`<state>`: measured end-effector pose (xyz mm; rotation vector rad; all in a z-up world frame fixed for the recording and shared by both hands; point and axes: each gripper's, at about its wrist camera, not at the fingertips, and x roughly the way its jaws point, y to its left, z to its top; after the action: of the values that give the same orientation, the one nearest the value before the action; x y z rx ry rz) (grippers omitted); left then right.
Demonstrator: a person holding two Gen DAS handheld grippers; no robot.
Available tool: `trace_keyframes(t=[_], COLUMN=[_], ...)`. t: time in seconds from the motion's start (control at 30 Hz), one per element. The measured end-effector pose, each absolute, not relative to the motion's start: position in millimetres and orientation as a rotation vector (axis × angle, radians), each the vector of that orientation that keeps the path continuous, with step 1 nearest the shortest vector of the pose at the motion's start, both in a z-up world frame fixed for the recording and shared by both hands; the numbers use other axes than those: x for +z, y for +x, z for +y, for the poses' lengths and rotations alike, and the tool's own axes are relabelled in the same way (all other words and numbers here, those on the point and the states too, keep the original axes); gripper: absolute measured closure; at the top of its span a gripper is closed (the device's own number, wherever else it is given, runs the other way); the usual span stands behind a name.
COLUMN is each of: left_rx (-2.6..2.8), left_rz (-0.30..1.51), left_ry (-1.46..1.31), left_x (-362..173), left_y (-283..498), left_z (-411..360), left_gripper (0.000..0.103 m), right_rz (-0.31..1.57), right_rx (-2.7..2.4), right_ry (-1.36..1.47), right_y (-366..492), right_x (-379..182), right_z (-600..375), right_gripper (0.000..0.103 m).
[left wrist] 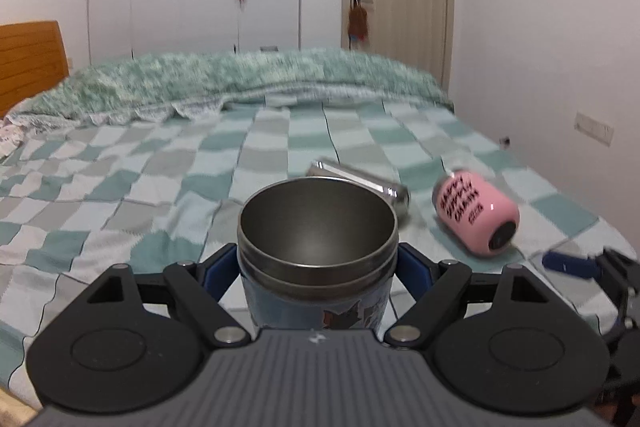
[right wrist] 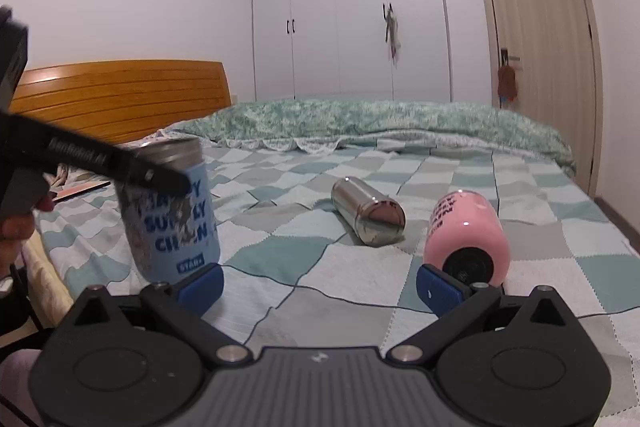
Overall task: Flip cup upright
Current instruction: 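Rotate the tumbler upright with the left gripper and set it on the bed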
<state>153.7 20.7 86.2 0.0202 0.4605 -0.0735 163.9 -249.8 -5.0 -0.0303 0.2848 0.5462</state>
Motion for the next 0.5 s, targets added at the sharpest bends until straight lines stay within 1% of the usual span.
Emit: trace_keyframes(t=[0.17,0.33,0.4,0.5], left_rx=[-0.025,-0.021,-0.033,-0.029], left_rz=[0.406,0.443,0.396,0.383], left_ry=[0.034,0.003,0.027,0.03], left_x=[68,39,32,29], left_y=[157,165,161,158], left_z=[25,34,33,31], left_gripper=[0.019,0.019,0.019,0.019], right_rz=[0.266,0.254,0.257,0.264], right_rx=[0.533,0.529,0.527,0.521], right_ry=[-0.05,-0.072,-0.076,-0.077], right_y=[158,159,160,162], right_x=[-10,-14,-16,-18], right_z=[-242,-237,-235,-235], right_gripper=[0.0,0.0,0.0,0.0])
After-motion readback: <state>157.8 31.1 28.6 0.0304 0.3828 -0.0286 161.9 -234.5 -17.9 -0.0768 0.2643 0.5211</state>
